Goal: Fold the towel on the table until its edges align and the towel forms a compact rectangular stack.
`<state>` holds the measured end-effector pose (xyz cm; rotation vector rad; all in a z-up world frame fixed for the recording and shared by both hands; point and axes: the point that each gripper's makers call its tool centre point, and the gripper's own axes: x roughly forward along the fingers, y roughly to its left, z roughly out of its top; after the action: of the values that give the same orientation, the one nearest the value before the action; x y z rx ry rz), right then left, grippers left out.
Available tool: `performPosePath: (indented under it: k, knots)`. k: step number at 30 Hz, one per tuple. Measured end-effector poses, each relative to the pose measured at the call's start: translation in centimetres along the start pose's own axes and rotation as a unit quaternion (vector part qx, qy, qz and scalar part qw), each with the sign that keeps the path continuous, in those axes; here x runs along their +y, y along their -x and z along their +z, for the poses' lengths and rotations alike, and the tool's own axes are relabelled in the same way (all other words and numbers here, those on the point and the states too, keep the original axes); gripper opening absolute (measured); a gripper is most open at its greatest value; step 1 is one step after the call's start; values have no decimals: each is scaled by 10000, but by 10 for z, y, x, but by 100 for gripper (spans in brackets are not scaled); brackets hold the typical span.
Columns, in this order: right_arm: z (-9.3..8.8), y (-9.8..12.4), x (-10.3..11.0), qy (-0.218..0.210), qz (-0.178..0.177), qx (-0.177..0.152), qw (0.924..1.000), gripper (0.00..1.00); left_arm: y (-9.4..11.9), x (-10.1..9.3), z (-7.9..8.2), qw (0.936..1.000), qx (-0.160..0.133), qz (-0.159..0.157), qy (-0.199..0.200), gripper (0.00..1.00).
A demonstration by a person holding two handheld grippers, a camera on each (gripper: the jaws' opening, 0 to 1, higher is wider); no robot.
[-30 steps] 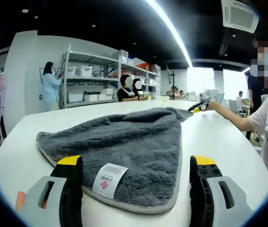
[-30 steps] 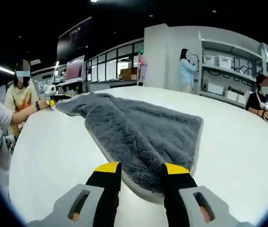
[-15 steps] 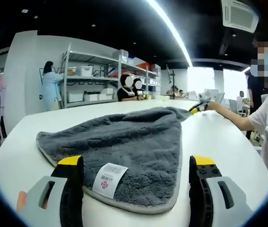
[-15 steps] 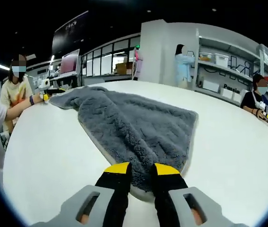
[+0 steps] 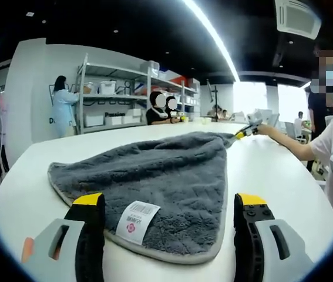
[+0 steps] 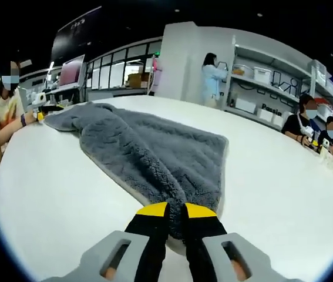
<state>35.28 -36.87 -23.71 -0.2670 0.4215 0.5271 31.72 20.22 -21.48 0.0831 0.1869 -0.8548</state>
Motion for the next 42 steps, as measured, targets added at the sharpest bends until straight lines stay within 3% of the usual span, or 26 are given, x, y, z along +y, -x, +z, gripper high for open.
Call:
performPosePath:
  k: [6,13,23,30,34,37,42]
  knots:
    - [0,0,-21,137,-330,36,9994,6,0,1,0,10000,4,-3,-1,89]
    - [-1,2,-30,240,-575,47,9980,5,-1,2,0,10000,12,-5,-14,88]
    - [-5,7,-58,358,-1174,217,9922,5,0,5,0,10000,23,-6,-21,88]
    - [-6,9,-59,344,-1243,241,9914,5,1,8,1,10000,23,-9,-29,87]
    - [-2,11,-58,178,-1142,88,9933,7,1,9,1,10000,22,-10,-24,87]
    - [7,13,-55,-158,-961,-251,9949,11,0,5,0,10000,27,-11,-28,87]
    - [14,19,-55,-354,-1014,-504,9929,21,0,3,0,10000,15,-26,-5,87]
